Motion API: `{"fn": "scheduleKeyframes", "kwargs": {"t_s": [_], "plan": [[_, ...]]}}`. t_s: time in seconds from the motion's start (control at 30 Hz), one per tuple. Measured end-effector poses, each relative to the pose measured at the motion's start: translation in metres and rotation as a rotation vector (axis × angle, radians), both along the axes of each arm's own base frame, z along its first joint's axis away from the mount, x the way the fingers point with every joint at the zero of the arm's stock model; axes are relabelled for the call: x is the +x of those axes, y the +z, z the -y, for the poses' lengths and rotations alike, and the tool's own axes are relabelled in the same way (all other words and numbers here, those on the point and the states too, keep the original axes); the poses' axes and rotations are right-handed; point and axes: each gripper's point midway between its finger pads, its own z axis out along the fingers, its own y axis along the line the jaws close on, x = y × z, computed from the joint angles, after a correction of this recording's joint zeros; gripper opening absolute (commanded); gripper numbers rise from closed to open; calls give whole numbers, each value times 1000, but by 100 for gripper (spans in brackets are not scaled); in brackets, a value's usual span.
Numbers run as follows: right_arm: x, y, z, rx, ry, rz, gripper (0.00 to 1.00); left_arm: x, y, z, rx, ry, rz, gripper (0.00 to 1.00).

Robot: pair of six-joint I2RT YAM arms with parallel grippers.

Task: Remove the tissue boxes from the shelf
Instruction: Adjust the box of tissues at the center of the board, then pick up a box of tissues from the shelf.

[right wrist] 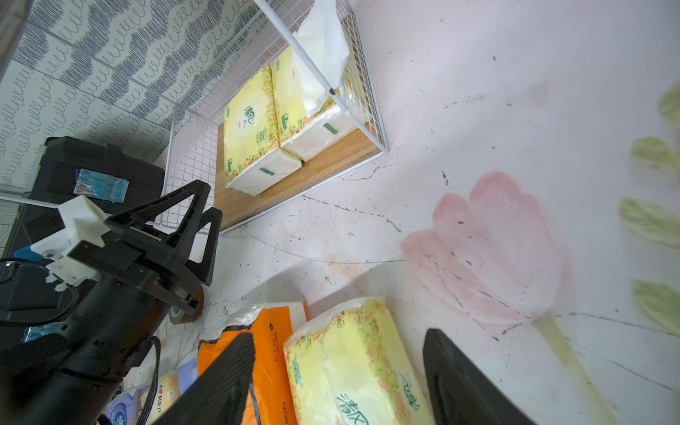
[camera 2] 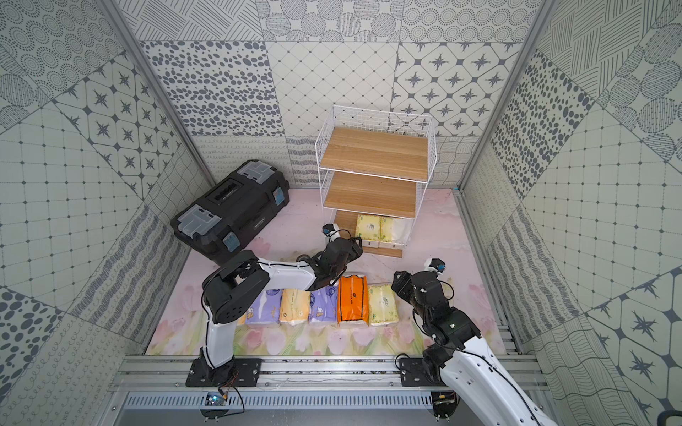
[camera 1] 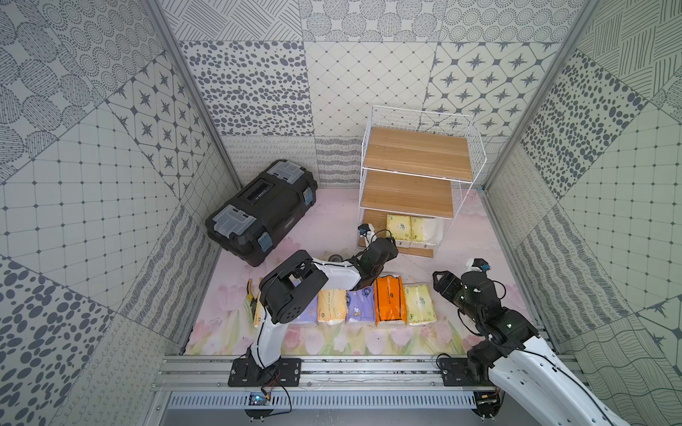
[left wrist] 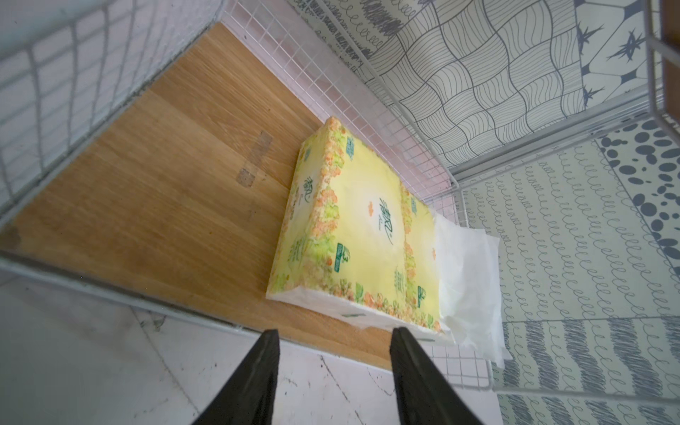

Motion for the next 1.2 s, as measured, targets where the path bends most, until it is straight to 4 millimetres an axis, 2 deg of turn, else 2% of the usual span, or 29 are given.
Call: {"fn": "scheduleKeyframes", "kwargs": {"t_s": [0.2, 0.37, 0.57, 0.83, 1.07, 1.2], "plan": [[1, 2, 1, -2, -7, 7, 76, 21, -6, -1, -4, 54, 14, 49], [1, 2, 1, -3, -9, 9, 75, 32, -19, -4, -13, 81, -6, 43], [1, 3, 1, -2, -9, 12, 75, 37, -30, -1, -39, 92, -27, 25], [3, 8, 1, 5, -9, 23, 75, 42, -30, 0, -84, 115, -29, 1], [6, 11, -2, 27, -10, 34, 75, 40, -26, -2, -95, 113, -29, 0], [10, 9, -8, 50, -6, 20, 75, 35, -17, -6, -114, 115, -31, 0]]}}
